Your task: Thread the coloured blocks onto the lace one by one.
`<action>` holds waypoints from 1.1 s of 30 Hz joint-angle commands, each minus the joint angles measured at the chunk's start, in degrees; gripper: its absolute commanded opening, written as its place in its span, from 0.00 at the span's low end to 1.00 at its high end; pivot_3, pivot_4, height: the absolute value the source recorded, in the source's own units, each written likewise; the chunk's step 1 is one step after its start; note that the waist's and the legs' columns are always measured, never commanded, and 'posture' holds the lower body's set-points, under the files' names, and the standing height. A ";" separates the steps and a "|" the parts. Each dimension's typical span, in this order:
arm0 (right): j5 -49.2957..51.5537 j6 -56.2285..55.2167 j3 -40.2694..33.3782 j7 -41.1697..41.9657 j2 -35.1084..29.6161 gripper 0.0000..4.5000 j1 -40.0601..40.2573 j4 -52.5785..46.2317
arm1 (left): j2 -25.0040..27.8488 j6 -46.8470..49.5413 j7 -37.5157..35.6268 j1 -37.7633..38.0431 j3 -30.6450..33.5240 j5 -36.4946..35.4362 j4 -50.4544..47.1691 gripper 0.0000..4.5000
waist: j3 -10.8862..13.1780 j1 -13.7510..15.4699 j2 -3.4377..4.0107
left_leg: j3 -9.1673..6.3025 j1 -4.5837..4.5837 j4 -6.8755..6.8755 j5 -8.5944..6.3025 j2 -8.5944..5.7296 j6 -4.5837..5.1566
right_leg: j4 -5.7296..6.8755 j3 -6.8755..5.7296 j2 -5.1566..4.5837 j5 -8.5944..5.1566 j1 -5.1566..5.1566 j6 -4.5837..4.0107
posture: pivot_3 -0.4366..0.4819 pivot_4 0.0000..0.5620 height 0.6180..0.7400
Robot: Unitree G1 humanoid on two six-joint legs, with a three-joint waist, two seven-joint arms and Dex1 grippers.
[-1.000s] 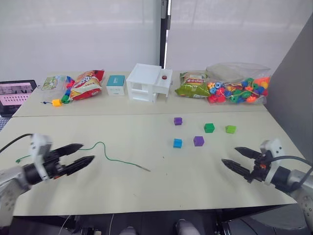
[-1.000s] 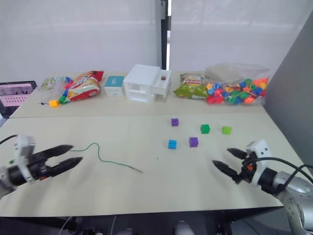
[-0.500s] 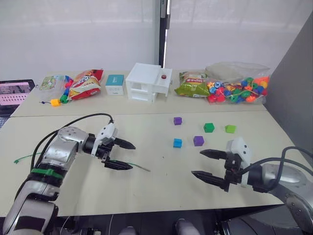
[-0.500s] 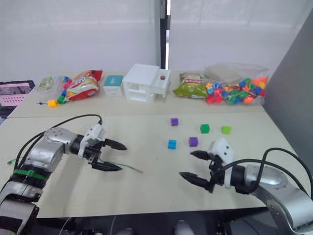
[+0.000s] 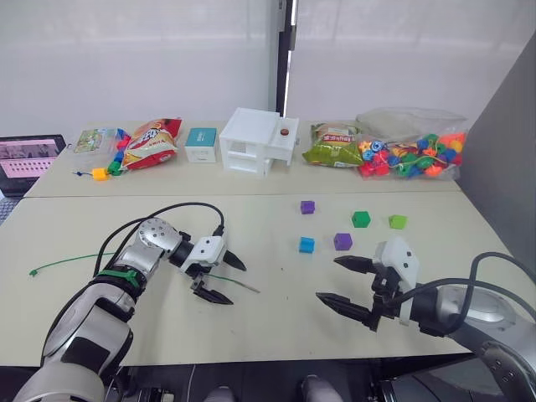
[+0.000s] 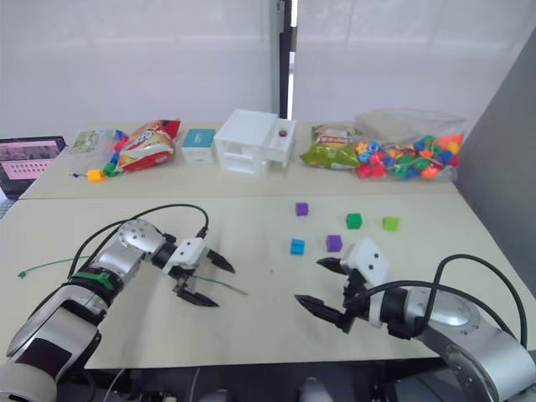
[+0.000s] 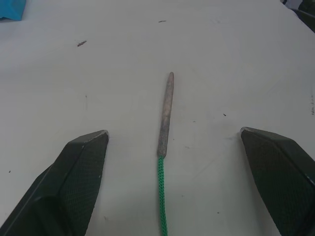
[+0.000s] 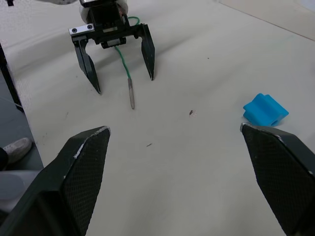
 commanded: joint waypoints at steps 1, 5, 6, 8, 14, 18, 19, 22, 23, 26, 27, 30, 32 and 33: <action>1.83 -0.06 -2.98 -0.37 -0.91 1.00 0.90 -2.72 | 0.01 -0.59 -0.23 -0.02 -2.94 1.79 2.16 0.82 | 0.00 0.04 0.00 | 0.00 0.01 0.02 0.00 0.00 0.00 | 0.00 0.00 0.00 0.00 0.03 0.00 | 0.48 0.27 1.00; 2.25 -0.28 -3.92 -0.43 -1.39 1.00 1.50 -2.86 | -0.12 -0.66 -0.23 0.19 -3.63 1.13 1.71 0.52 | -0.01 -0.26 0.00 | -0.01 0.05 0.01 -0.01 0.00 0.02 | 0.04 0.00 0.01 0.00 0.02 0.01 | 0.48 0.27 1.00; 2.32 -0.37 -3.85 -0.62 -1.42 1.00 1.40 -2.74 | -0.22 -0.67 -0.23 0.25 -3.82 1.09 1.59 0.45 | -0.01 -0.35 0.00 | -0.02 0.06 0.00 -0.02 0.00 0.03 | 0.08 0.00 0.01 0.00 0.02 0.01 | 0.48 0.27 1.00; 2.47 -0.43 -3.62 -0.96 -1.50 1.00 1.06 -2.61 | -0.29 -1.61 -0.23 0.35 -4.25 1.63 1.65 0.30 | -0.01 -0.46 0.00 | -0.03 0.08 0.00 -0.03 -0.01 0.04 | 0.18 0.00 0.01 0.00 0.01 0.01 | 0.48 0.27 1.00; 3.20 -0.26 -3.05 -1.77 -1.64 1.00 -0.15 -2.54 | -0.18 -3.81 -0.23 -0.75 -4.12 6.24 2.91 0.00 | -0.01 -0.48 -0.01 | -0.05 0.14 0.01 -0.03 -0.02 0.06 | 0.36 0.01 0.01 0.00 0.01 0.01 | 0.48 0.27 1.00; 3.35 -0.23 -2.56 -2.42 -1.40 1.00 -0.81 -2.64 | 0.96 -3.60 -0.23 -2.56 -4.27 9.44 0.49 0.00 | -0.01 -0.54 -0.01 | -0.06 0.15 0.02 -0.03 -0.03 0.06 | 0.35 0.01 0.02 0.00 0.04 0.02 | 0.48 0.27 1.00; 3.11 -0.42 -2.33 -2.65 -1.23 1.00 -0.76 -2.66 | 1.45 -2.44 -0.23 -2.63 -4.49 8.71 -1.24 0.00 | -0.01 -0.59 -0.01 | -0.05 0.14 0.02 -0.03 -0.03 0.06 | 0.36 0.02 0.03 0.00 0.04 0.02 | 0.48 0.27 1.00; 2.88 -0.72 -2.44 -3.96 -0.28 1.00 0.07 -2.74 | 2.74 0.91 -0.23 -2.03 -3.98 5.94 -5.51 0.00 | -0.01 -0.83 -0.01 | -0.06 0.14 0.02 -0.02 0.00 0.06 | 0.41 0.03 0.06 -0.01 0.01 0.02 | 0.48 0.27 1.00; 2.89 -0.88 -3.12 -4.73 0.32 1.00 0.65 -2.63 | 3.86 2.55 -0.23 -1.72 -3.98 4.32 -7.69 0.00 | -0.01 -0.84 -0.01 | -0.06 0.15 0.02 -0.02 -0.01 0.06 | 0.43 0.03 0.06 -0.01 -0.03 0.02 | 0.48 0.27 1.00; -0.69 -1.82 -5.58 -8.96 2.36 1.00 3.10 -0.08 | 9.53 10.80 -0.23 -0.20 -3.88 -2.69 -17.66 0.00 | -0.01 -0.89 -0.01 | -0.10 0.05 0.01 -0.03 0.00 0.06 | 0.56 0.03 0.06 0.00 -0.23 0.02 | 0.48 0.27 1.00; -3.43 -2.63 -5.82 -11.10 3.08 1.00 3.70 1.67 | 11.66 13.90 -0.23 0.59 -3.64 -4.83 -21.20 0.00 | 0.00 -0.88 -0.02 | -0.12 0.05 0.00 -0.03 0.00 0.06 | 0.61 0.03 0.06 0.00 -0.24 0.02 | 0.48 0.27 1.00; -12.47 -6.47 -5.35 -18.85 7.17 1.00 4.81 8.69 | 18.05 21.31 -0.23 4.78 -1.23 -9.09 -31.59 0.00 | 0.00 -0.60 -0.02 | -0.14 0.05 0.00 -0.03 -0.02 0.06 | 0.62 0.02 0.02 -0.01 -0.25 0.02 | 0.48 0.27 1.00; -16.15 -8.91 -4.69 -23.62 11.56 1.00 3.97 12.29 | 20.70 25.89 0.20 8.62 3.09 -9.31 -37.46 0.00 | 0.02 -0.38 0.05 | -0.11 0.06 0.00 -0.03 -0.04 0.06 | 0.64 0.02 0.00 -0.01 -0.23 0.03 | 0.48 0.27 1.00; -17.23 -9.74 -4.45 -24.85 13.02 1.00 3.54 13.34 | 21.40 27.50 0.50 9.96 4.60 -9.16 -39.47 0.00 | 0.01 -0.45 0.05 | -0.11 0.06 -0.02 -0.02 -0.03 0.05 | 0.64 0.02 0.00 -0.02 -0.26 0.02 | 0.48 0.27 1.00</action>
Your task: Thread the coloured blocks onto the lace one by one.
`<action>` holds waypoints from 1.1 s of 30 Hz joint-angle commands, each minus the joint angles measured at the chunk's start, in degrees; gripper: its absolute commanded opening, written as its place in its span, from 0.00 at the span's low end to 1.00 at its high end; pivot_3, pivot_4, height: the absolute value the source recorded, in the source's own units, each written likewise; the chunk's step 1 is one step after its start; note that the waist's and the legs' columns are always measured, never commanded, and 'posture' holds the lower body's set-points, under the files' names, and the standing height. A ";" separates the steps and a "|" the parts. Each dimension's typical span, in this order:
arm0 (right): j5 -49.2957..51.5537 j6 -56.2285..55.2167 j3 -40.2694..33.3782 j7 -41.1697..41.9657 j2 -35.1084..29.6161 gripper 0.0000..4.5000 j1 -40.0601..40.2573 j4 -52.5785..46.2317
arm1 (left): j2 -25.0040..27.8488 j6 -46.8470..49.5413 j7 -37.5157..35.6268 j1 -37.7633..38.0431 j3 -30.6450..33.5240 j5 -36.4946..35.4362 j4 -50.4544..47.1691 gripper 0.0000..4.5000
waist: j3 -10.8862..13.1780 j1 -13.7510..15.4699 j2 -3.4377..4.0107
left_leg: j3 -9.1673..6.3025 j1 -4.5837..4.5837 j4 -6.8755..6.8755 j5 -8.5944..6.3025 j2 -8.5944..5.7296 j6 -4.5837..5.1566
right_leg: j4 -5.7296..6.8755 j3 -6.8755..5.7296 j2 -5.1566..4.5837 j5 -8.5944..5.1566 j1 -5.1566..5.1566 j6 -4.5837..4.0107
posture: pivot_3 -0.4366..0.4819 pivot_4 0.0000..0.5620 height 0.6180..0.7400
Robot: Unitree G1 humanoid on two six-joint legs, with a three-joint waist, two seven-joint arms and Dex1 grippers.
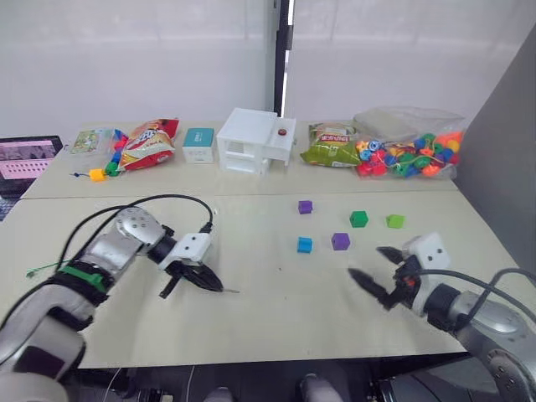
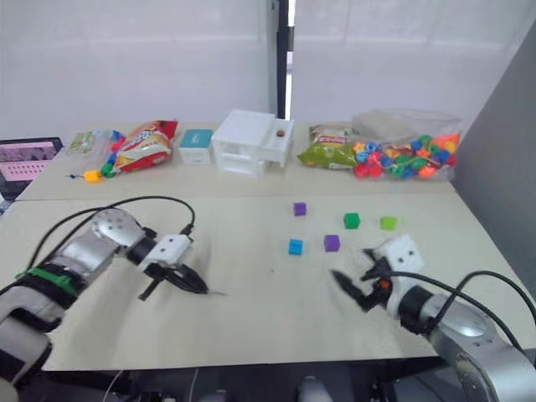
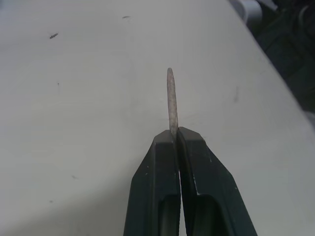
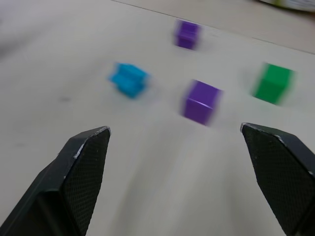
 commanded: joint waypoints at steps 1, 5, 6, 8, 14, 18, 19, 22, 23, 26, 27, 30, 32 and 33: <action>-5.48 -4.91 0.09 -5.87 4.90 1.00 -1.70 3.15 | 2.36 6.95 0.94 4.14 6.11 -1.36 -9.22 0.00 | 0.03 -0.05 0.06 | -0.01 0.00 0.00 0.00 0.05 0.00 | 0.01 -0.01 0.05 0.00 0.00 -0.01 | 0.48 0.27 1.00; -10.92 -8.19 1.58 -10.78 9.34 1.00 -9.54 13.65 | 4.43 15.84 8.02 11.32 12.19 -1.55 -20.24 0.00 | 0.07 -0.59 0.07 | 0.01 0.00 0.01 0.02 0.04 -0.02 | -0.01 0.00 0.04 -0.01 0.00 -0.02 | 0.48 0.27 1.00; -11.92 -8.79 1.48 -11.93 10.02 1.00 -12.91 17.54 | 5.19 17.54 10.23 13.52 13.34 -0.53 -23.30 0.00 | 0.09 -0.99 0.10 | 0.06 0.03 0.00 0.02 0.07 -0.03 | -0.05 0.02 0.06 -0.01 -0.01 -0.02 | 0.48 0.27 1.00; -12.07 -8.97 0.28 -12.94 11.06 1.00 -17.77 22.93 | 6.05 19.41 13.22 16.58 14.97 1.89 -27.09 0.00 | 0.14 -1.23 0.19 | 0.12 0.01 -0.03 0.03 0.08 -0.05 | -0.18 0.07 0.05 -0.02 -0.01 -0.03 | 0.48 0.27 1.00; -13.68 -13.42 0.68 -8.02 8.44 1.00 -27.54 38.16 | 4.79 29.07 18.97 20.77 19.88 0.03 -33.51 0.00 | 0.16 -0.85 0.24 | 0.01 0.01 -0.09 0.03 0.04 -0.04 | 0.08 0.01 0.03 -0.01 -0.05 -0.05 | 0.48 0.27 1.00; -14.18 -15.94 -0.84 -9.32 9.32 1.00 -33.94 48.98 | 3.76 33.53 21.50 21.57 20.74 0.66 -35.97 0.00 | 0.16 -1.13 0.24 | 0.05 0.01 -0.09 0.03 0.03 -0.04 | 0.03 0.03 0.01 -0.01 -0.05 -0.05 | 0.48 0.27 1.00; -14.58 -16.72 -0.97 -9.65 9.26 1.00 -35.16 51.24 | 3.82 34.03 21.69 21.82 20.69 1.06 -36.46 0.00 | 0.16 -1.15 0.24 | 0.04 0.02 -0.10 0.03 0.03 -0.05 | 0.05 0.03 0.01 -0.01 -0.06 -0.05 | 0.48 0.27 1.00; -14.96 -19.72 -1.65 -11.25 10.34 1.00 -39.20 58.03 | 3.67 34.01 22.10 22.29 21.10 1.77 -37.13 0.00 | 0.17 -1.61 0.24 | 0.05 0.02 -0.10 0.03 0.03 -0.05 | 0.07 0.04 0.01 0.00 -0.06 -0.05 | 0.48 0.27 1.00; -15.37 -21.12 -1.91 -12.46 10.81 1.00 -40.47 60.81 | 3.42 34.10 22.63 22.33 21.29 2.05 -37.14 0.00 | 0.17 -1.67 0.24 | 0.06 0.01 -0.10 0.03 0.04 -0.05 | 0.06 0.05 0.01 0.00 -0.07 -0.05 | 0.48 0.27 1.00; -16.22 -24.65 -1.87 -13.47 11.67 1.00 -43.30 67.14 | 3.13 34.32 22.95 22.58 21.59 2.28 -37.44 0.00 | 0.17 -1.87 0.25 | 0.06 0.03 -0.13 0.03 0.04 -0.05 | 0.08 0.06 0.02 0.00 -0.08 -0.06 | 0.48 0.27 1.00; -16.02 -25.63 -1.98 -13.16 12.01 1.00 -44.09 68.61 | 3.07 34.16 22.96 22.69 21.62 2.38 -37.53 0.00 | 0.17 -1.88 0.25 | 0.06 0.03 -0.13 0.03 0.05 -0.05 | 0.09 0.05 0.02 0.00 -0.08 -0.06 | 0.48 0.27 1.00; -16.42 -27.73 -1.79 -13.10 12.83 0.94 -46.02 72.68 | 3.20 33.74 23.03 23.00 21.66 2.84 -37.62 0.00 | 0.17 -1.97 0.25 | 0.06 0.02 -0.13 0.03 0.04 -0.05 | 0.08 0.07 0.01 0.00 -0.09 -0.06 | 0.48 0.27 1.00; -16.68 -28.98 -1.80 -13.24 13.07 0.83 -46.79 74.50 | 3.10 33.80 23.14 22.82 21.70 3.02 -37.47 0.00 | 0.16 -1.97 0.25 | 0.07 0.02 -0.13 0.03 0.04 -0.05 | 0.08 0.08 0.01 0.00 -0.09 -0.06 | 0.48 0.27 1.00; -16.73 -29.45 -1.81 -13.18 13.09 0.76 -47.04 75.10 | 3.06 33.79 23.16 22.75 21.72 3.08 -37.44 0.00 | 0.16 -2.01 0.25 | 0.07 0.03 -0.13 0.03 0.04 -0.05 | 0.10 0.07 0.01 0.00 -0.09 -0.07 | 0.48 0.27 1.00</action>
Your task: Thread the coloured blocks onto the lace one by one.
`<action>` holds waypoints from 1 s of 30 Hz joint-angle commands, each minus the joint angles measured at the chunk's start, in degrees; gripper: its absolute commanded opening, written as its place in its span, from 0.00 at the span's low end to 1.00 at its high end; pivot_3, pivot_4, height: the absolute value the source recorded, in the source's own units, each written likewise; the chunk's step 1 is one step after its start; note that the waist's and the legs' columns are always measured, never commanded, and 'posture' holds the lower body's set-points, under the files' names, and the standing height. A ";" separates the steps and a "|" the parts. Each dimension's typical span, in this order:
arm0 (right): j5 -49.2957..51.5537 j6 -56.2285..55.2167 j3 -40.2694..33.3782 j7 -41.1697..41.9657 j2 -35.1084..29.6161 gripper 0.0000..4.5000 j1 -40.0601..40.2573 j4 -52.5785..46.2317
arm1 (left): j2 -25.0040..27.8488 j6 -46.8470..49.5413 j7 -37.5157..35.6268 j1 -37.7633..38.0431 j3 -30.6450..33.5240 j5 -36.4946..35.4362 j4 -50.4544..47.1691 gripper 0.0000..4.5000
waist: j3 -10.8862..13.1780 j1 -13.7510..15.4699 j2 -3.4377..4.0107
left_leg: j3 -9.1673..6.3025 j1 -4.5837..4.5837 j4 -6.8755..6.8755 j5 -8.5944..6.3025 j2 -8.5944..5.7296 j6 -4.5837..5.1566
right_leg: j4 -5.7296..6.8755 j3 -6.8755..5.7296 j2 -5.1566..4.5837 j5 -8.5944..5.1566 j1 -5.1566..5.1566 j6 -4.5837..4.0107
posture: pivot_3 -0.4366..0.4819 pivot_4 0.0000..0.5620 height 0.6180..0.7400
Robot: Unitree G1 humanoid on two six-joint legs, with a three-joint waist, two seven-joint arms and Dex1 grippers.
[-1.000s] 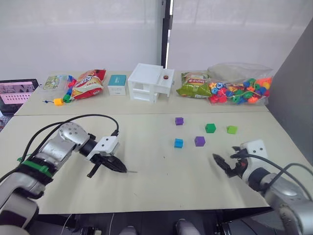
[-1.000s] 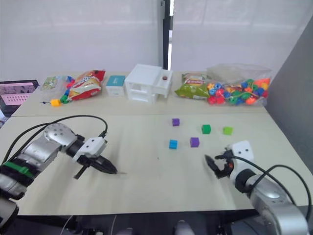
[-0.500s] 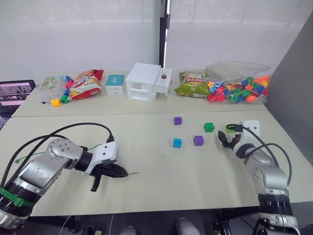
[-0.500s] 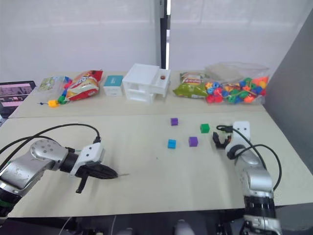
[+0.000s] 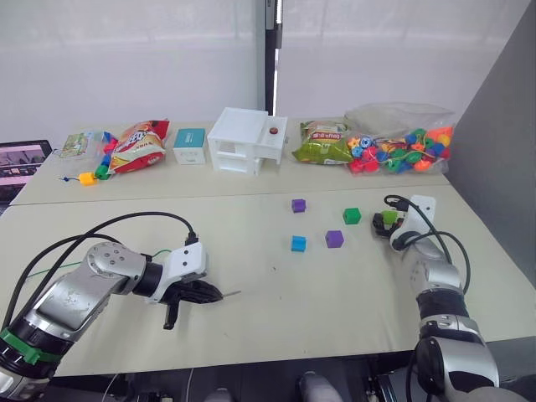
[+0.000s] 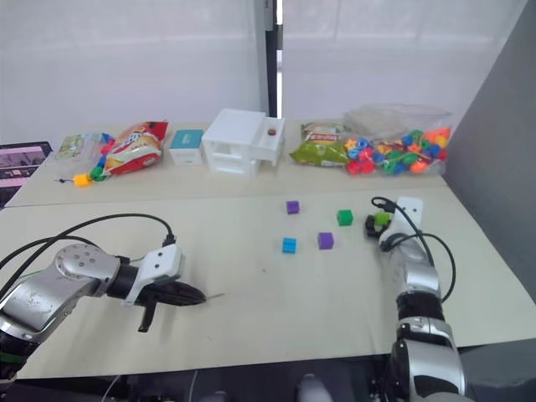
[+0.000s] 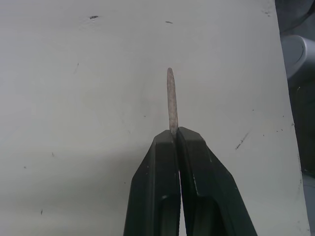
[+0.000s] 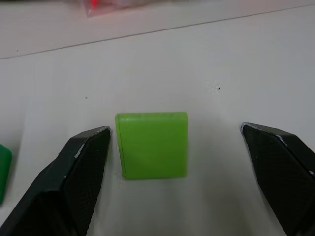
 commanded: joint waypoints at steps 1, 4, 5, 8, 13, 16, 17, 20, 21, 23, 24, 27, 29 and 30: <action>-0.24 -2.34 -0.40 0.39 0.27 0.68 -1.37 2.02 | 0.02 -0.30 0.13 -0.10 1.96 0.30 -1.40 0.00 | 0.00 -0.10 0.00 | 0.01 0.00 0.00 0.00 0.00 0.00 | 0.00 0.00 0.00 0.00 0.00 0.00 | 0.48 0.27 1.00; -0.19 -3.23 -0.65 0.43 0.33 0.45 -1.74 3.16 | 0.09 -0.39 0.07 0.09 2.06 0.33 -1.58 0.00 | 0.00 -0.23 0.00 | 0.00 0.00 0.00 0.00 0.00 0.00 | 0.00 0.01 0.00 0.00 0.00 0.00 | 0.48 0.27 1.00; -0.13 -3.39 -0.68 0.49 0.41 0.37 -1.73 3.06 | 0.14 -0.49 0.02 0.14 2.06 0.39 -1.57 0.00 | 0.00 -0.28 0.00 | 0.00 0.00 -0.01 0.00 0.00 0.00 | 0.00 0.00 0.00 0.00 0.00 0.00 | 0.48 0.27 1.00; 0.96 -2.40 -1.12 0.57 1.06 0.26 -0.14 -1.72 | 0.14 -1.18 -0.05 0.01 2.00 0.87 -0.93 0.00 | 0.00 -0.56 0.00 | -0.01 0.00 -0.02 0.00 0.00 0.00 | 0.01 0.00 0.00 0.00 0.00 0.00 | 0.48 0.27 1.00; 3.62 6.62 -0.13 -0.48 3.30 0.26 8.94 -28.06 | 0.33 -1.91 -0.65 0.53 2.24 1.02 -0.80 0.00 | 0.01 -0.53 0.05 | -0.04 -0.06 -0.05 0.00 0.00 0.00 | 0.03 0.00 -0.01 0.00 -0.07 0.00 | 0.48 0.27 1.00; 6.16 17.37 1.71 -1.93 4.17 0.26 15.76 -49.20 | 0.40 -1.88 -1.10 0.82 2.38 1.00 -0.78 0.00 | 0.07 0.03 0.16 | -0.07 -0.13 -0.05 0.00 0.00 0.00 | 0.07 -0.02 -0.02 0.00 -0.10 0.00 | 0.48 0.27 1.00; 7.25 21.40 2.41 -2.80 4.43 0.26 17.71 -55.89 | 0.36 -1.96 -1.23 0.83 2.41 1.10 -0.64 0.00 | 0.08 0.13 0.17 | -0.06 -0.11 -0.04 -0.01 0.00 0.00 | 0.05 -0.01 -0.02 0.00 -0.11 0.01 | 0.48 0.27 1.00; 14.56 38.59 6.58 -9.01 8.02 0.26 22.94 -81.68 | -0.22 -1.80 -1.74 -0.59 1.87 1.54 0.60 0.00 | 0.09 0.45 0.20 | -0.09 -0.09 -0.04 0.00 0.00 0.00 | 0.04 -0.03 -0.01 -0.01 -0.10 0.01 | 0.48 0.27 1.00; 16.55 43.17 7.71 -11.06 9.85 0.26 23.42 -87.22 | -0.36 -1.73 -2.05 -1.13 1.78 1.62 1.06 0.00 | 0.10 0.49 0.21 | -0.12 -0.07 -0.04 0.00 0.02 0.00 | 0.05 -0.07 0.03 -0.01 -0.08 0.00 | 0.48 0.27 1.00; 17.78 50.89 12.06 -14.47 13.28 0.26 24.46 -93.81 | -0.74 -1.42 -2.68 -2.21 1.50 1.85 2.05 0.00 | 0.09 0.37 0.20 | -0.19 -0.08 -0.04 0.00 0.04 0.00 | 0.08 -0.10 0.06 -0.02 -0.10 -0.02 | 0.48 0.27 1.00; 17.68 53.78 13.54 -15.56 14.53 0.26 24.60 -95.45 | -0.83 -1.48 -2.96 -2.49 1.40 2.07 2.44 0.00 | 0.09 0.33 0.18 | -0.20 -0.07 -0.03 0.00 0.04 0.00 | 0.06 -0.10 0.06 -0.03 -0.09 -0.03 | 0.48 0.27 1.00; 16.97 58.21 21.65 -18.67 19.18 0.26 28.49 -97.02 | -0.84 -1.46 -3.99 -3.05 0.90 2.45 3.05 0.00 | 0.08 0.55 0.16 | -0.18 -0.03 -0.02 0.00 0.01 -0.01 | 0.01 -0.10 0.03 -0.03 -0.03 -0.02 | 0.48 0.27 1.00; 16.39 57.53 24.72 -19.65 22.68 0.26 31.99 -95.61 | -0.78 -1.51 -4.65 -3.37 0.58 2.78 3.31 0.00 | 0.08 0.70 0.16 | -0.19 -0.06 -0.03 0.00 0.01 -0.01 | 0.01 -0.12 0.03 -0.03 -0.06 -0.02 | 0.48 0.27 1.00; 16.12 57.03 25.24 -19.86 23.89 0.26 32.99 -95.13 | -0.81 -1.56 -4.87 -3.47 0.51 2.94 3.42 0.00 | 0.08 0.66 0.17 | -0.19 -0.07 -0.03 0.00 0.00 -0.01 | 0.00 -0.12 0.02 -0.03 -0.06 -0.02 | 0.48 0.27 1.00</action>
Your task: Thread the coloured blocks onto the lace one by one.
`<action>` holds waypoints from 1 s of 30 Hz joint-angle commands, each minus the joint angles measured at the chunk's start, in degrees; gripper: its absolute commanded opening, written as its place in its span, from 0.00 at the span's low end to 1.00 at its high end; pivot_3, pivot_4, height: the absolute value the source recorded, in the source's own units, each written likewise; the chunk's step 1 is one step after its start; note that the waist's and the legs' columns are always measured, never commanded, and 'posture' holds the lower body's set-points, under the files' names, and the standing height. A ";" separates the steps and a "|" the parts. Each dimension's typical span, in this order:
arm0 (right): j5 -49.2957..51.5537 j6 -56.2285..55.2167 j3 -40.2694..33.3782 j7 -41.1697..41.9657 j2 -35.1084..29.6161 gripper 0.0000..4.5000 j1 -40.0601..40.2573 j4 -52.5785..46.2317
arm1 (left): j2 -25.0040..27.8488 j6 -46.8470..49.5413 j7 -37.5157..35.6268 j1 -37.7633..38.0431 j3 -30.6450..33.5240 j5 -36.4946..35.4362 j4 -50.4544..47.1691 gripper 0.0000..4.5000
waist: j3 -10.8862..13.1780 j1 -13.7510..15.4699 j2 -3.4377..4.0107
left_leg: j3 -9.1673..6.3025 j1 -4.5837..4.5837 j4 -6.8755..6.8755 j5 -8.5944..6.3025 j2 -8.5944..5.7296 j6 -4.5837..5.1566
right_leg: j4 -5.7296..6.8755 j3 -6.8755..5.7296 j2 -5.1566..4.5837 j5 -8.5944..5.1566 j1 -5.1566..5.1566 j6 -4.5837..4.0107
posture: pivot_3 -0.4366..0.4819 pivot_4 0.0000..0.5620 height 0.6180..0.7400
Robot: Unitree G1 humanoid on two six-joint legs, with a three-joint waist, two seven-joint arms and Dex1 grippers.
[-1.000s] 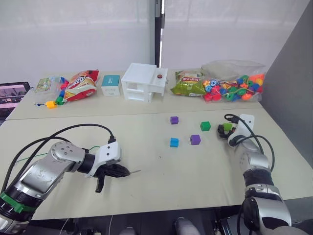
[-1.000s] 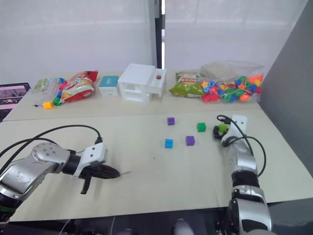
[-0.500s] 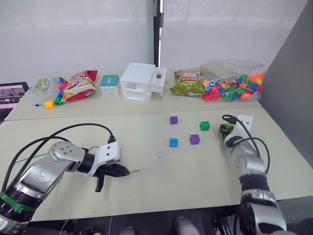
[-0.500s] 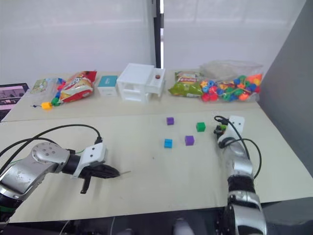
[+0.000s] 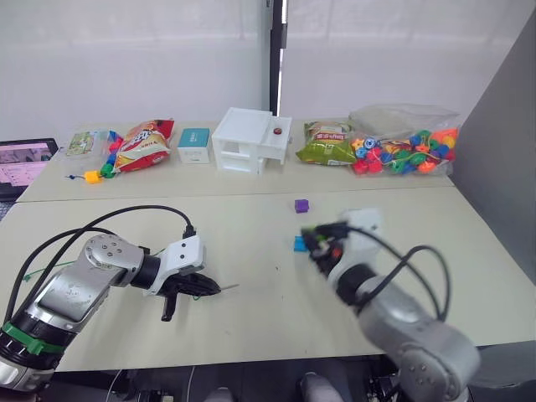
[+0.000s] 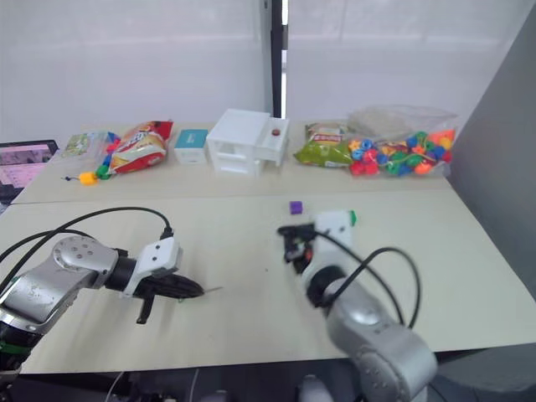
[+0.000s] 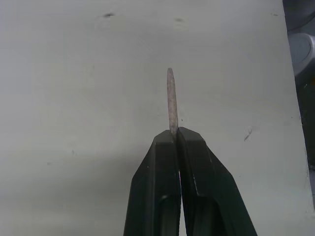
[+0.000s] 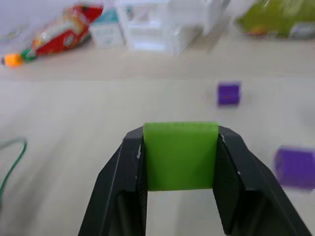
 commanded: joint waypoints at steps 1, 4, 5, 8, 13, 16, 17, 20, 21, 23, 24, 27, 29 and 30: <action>-1.46 -1.42 2.49 -1.25 2.88 0.26 2.03 -0.40 | 0.42 -0.30 -1.22 -0.99 0.10 0.57 -0.49 0.00 | 0.00 -0.11 0.01 | 0.02 0.00 0.00 0.00 0.00 0.00 | 0.00 0.00 0.00 0.00 -0.01 0.00 | 0.48 0.27 1.00; -5.06 -4.60 8.64 1.08 -1.18 0.26 4.14 4.08 | 1.01 0.04 -2.39 -1.54 0.04 0.66 -0.32 0.00 | 0.00 -0.18 0.00 | 0.03 0.02 0.00 0.00 0.01 -0.01 | -0.04 0.00 -0.01 0.00 -0.01 0.00 | 0.48 0.27 1.00; -6.10 -6.04 10.15 1.54 -1.87 0.26 4.76 5.51 | 1.22 0.10 -2.75 -1.64 0.03 0.72 -0.31 0.00 | 0.01 -0.21 -0.01 | 0.03 0.02 0.00 0.00 0.00 -0.01 | -0.04 0.00 -0.01 0.00 0.00 0.00 | 0.48 0.27 1.00; -8.77 -12.13 13.43 2.85 -1.50 0.26 7.14 11.74 | 1.89 0.04 -3.99 -1.94 0.01 1.05 -0.14 0.00 | 0.01 -0.36 -0.01 | 0.03 0.04 -0.05 0.00 0.03 0.00 | -0.04 -0.02 0.03 -0.01 -0.02 -0.01 | 0.48 0.27 1.00; -10.71 -16.78 16.56 5.27 -0.88 0.26 9.65 16.78 | 2.60 0.08 -4.89 -2.11 0.05 1.31 0.04 0.00 | 0.00 -0.49 -0.03 | 0.04 0.04 -0.05 0.00 0.04 0.00 | -0.08 -0.01 0.03 -0.02 -0.02 -0.01 | 0.48 0.27 1.00; -11.69 -18.38 16.87 6.85 -1.79 0.37 10.62 16.94 | 2.64 -0.09 -5.03 -2.08 0.16 1.60 0.16 0.00 | -0.01 -0.50 -0.04 | 0.03 0.04 -0.04 0.00 0.04 0.00 | -0.08 -0.01 0.04 -0.02 -0.01 0.00 | 0.48 0.27 1.00; -11.98 -18.71 16.67 7.30 -2.09 0.50 10.72 16.54 | 2.59 -0.12 -5.06 -2.07 0.20 1.72 0.15 0.00 | -0.01 -0.47 -0.04 | 0.03 0.04 -0.04 0.00 0.04 0.00 | -0.08 -0.01 0.04 -0.02 -0.01 0.00 | 0.48 0.27 1.00; -10.76 -18.85 13.76 11.91 -5.90 0.73 10.02 12.11 | 1.99 0.09 -4.39 -1.88 0.49 1.74 -0.04 0.00 | 0.00 -0.39 -0.05 | 0.03 0.03 -0.04 0.00 0.04 0.00 | -0.08 -0.01 0.04 -0.02 0.00 0.00 | 0.48 0.27 1.00; -9.58 -18.19 12.00 14.51 -8.22 0.81 9.02 9.87 | 1.66 0.19 -3.98 -1.71 0.59 1.64 -0.29 0.00 | 0.01 -0.36 -0.05 | 0.03 0.03 -0.03 0.00 0.04 0.00 | -0.10 -0.01 0.03 -0.02 0.00 0.00 | 0.48 0.27 1.00; -6.61 -16.16 8.45 19.97 -13.17 0.95 6.49 6.62 | 0.98 0.39 -3.15 -1.16 0.72 1.35 -0.99 0.00 | 0.02 -0.11 -0.06 | 0.04 -0.01 0.01 0.00 0.00 0.00 | -0.15 -0.01 -0.01 -0.02 0.03 0.01 | 0.48 0.27 1.00; -4.64 -15.20 6.63 22.87 -15.65 0.99 4.99 5.58 | 0.67 0.61 -2.73 -0.89 0.85 1.12 -1.41 0.00 | 0.03 -0.09 -0.09 | 0.04 -0.01 0.03 0.00 -0.01 0.00 | -0.23 -0.01 -0.02 -0.02 0.08 0.01 | 0.48 0.27 1.00; 4.41 -12.53 0.80 35.45 -24.56 0.99 -1.13 5.32 | 0.05 1.46 -1.34 0.38 1.51 0.53 -3.12 0.00 | 0.05 -0.11 -0.11 | 0.02 0.00 0.01 0.00 0.02 0.00 | -0.32 -0.02 0.02 -0.03 0.11 0.02 | 0.48 0.27 1.00; 8.51 -12.79 -0.09 45.03 -30.57 0.99 -4.68 7.89 | -0.17 1.78 -0.87 1.06 1.68 0.35 -4.06 0.00 | 0.06 -0.19 -0.12 | 0.03 0.00 0.00 0.00 0.04 0.01 | -0.33 -0.02 0.04 -0.03 0.11 0.02 | 0.48 0.27 1.00; 8.94 -14.01 0.81 49.86 -33.69 0.99 -6.32 10.02 | -0.22 1.90 -0.71 1.47 1.71 0.21 -4.65 0.00 | 0.07 -0.28 -0.11 | 0.01 0.01 0.00 -0.01 0.05 0.02 | -0.31 -0.04 0.05 -0.03 0.13 0.01 | 0.48 0.27 1.00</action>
